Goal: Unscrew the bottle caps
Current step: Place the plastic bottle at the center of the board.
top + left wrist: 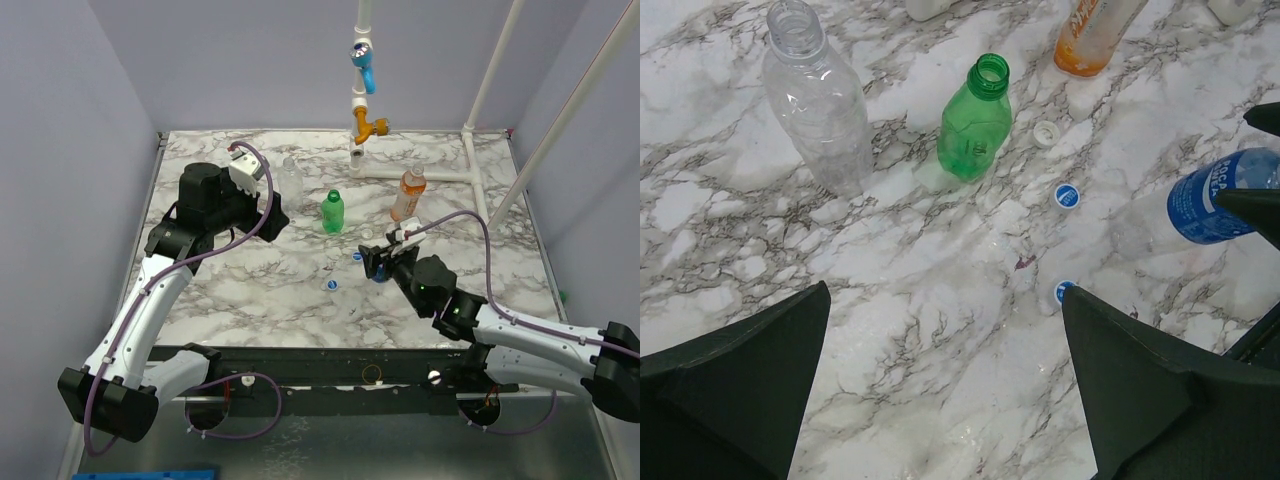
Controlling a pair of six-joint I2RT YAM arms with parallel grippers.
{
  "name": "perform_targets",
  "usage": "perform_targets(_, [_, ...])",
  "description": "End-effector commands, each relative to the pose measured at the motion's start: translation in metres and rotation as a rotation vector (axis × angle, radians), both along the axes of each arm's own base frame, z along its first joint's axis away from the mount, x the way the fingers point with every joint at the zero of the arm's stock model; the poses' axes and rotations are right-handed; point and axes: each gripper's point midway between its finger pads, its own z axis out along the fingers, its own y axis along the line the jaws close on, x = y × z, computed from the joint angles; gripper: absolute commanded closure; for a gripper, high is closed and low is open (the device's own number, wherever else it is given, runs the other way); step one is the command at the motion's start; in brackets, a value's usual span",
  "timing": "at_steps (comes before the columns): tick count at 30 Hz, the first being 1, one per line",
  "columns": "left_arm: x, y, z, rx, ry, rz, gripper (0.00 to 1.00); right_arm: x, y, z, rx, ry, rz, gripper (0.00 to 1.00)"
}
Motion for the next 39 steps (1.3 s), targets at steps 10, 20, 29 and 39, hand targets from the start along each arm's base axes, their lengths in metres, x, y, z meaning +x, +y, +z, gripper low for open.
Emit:
perform_targets(10, [-0.003, 0.000, 0.011, -0.045, -0.015, 0.016, 0.01, -0.005, -0.005, 0.029, 0.022, -0.010, -0.003, 0.06])
perform_targets(20, [0.000, 0.004, 0.009, -0.036, -0.019, 0.043, 0.01, -0.005, -0.005, 0.044, 0.022, -0.007, -0.004, 0.00])
perform_targets(29, [0.004, 0.008, 0.010, -0.054, -0.001, 0.075, 0.01, -0.005, -0.007, 0.099, 0.086, -0.073, -0.002, 0.00])
perform_targets(39, [0.027, 0.060, -0.001, -0.107, 0.036, 0.209, 0.01, 0.015, -0.071, 0.128, 0.148, -0.109, -0.299, 0.00])
